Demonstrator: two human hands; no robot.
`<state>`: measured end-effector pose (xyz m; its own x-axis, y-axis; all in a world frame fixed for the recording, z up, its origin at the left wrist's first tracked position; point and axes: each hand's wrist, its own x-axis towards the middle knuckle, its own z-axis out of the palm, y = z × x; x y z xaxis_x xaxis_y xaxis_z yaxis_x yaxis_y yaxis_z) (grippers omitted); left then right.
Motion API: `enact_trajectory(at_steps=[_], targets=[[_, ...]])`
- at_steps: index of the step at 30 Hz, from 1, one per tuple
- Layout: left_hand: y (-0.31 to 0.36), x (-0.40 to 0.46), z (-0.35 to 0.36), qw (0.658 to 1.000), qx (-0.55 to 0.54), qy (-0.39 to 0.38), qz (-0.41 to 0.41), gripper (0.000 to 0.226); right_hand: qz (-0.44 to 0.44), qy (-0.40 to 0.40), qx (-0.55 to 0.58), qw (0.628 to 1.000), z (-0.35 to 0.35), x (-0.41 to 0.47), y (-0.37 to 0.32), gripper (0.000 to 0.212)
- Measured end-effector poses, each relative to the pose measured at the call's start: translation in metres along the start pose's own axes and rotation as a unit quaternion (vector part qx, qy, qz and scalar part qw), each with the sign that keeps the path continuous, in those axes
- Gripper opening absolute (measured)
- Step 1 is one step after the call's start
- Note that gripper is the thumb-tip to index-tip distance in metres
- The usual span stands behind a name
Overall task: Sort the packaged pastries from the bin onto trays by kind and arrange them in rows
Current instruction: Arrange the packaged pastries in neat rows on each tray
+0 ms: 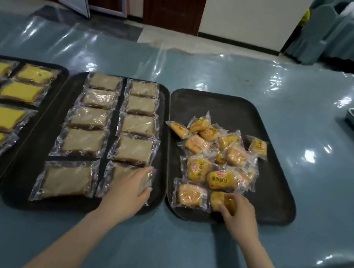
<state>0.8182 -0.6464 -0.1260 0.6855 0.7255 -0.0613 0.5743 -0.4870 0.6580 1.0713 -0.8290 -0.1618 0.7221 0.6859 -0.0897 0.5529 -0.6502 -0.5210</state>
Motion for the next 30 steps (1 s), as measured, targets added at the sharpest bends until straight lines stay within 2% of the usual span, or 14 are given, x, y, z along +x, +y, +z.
enact_trajectory(at_steps=[3,5,7,10,15,23,27,30], targets=[[0.032,0.008,0.039,1.000,-0.014,-0.001,-0.007,0.048,-0.073,-0.107,-0.005,0.992,-0.009,0.018,0.024,0.059],[0.052,0.014,0.070,0.999,-0.017,-0.027,0.000,0.049,-0.115,-0.129,-0.030,0.985,-0.010,0.025,0.038,0.072],[0.065,0.021,0.100,0.998,0.016,-0.054,0.004,0.054,-0.155,-0.121,-0.061,0.979,-0.008,0.032,0.046,0.070],[0.074,0.030,0.131,0.990,0.110,-0.086,-0.039,0.067,-0.179,-0.107,-0.084,0.974,-0.003,0.044,0.049,0.066],[0.076,0.045,0.153,0.968,0.226,-0.085,-0.064,0.074,-0.211,-0.105,-0.087,0.968,0.001,0.081,0.049,0.063],[0.082,0.085,0.159,0.976,0.193,-0.045,-0.086,0.077,-0.205,-0.099,-0.078,0.971,-0.005,0.124,0.049,0.063],[0.078,0.076,0.146,0.990,0.098,0.020,-0.101,0.088,-0.211,-0.140,-0.050,0.966,-0.013,0.109,0.053,0.061],[0.076,0.054,0.141,0.991,0.078,0.034,-0.105,0.073,-0.223,-0.184,-0.040,0.957,-0.014,0.082,0.063,0.061]])
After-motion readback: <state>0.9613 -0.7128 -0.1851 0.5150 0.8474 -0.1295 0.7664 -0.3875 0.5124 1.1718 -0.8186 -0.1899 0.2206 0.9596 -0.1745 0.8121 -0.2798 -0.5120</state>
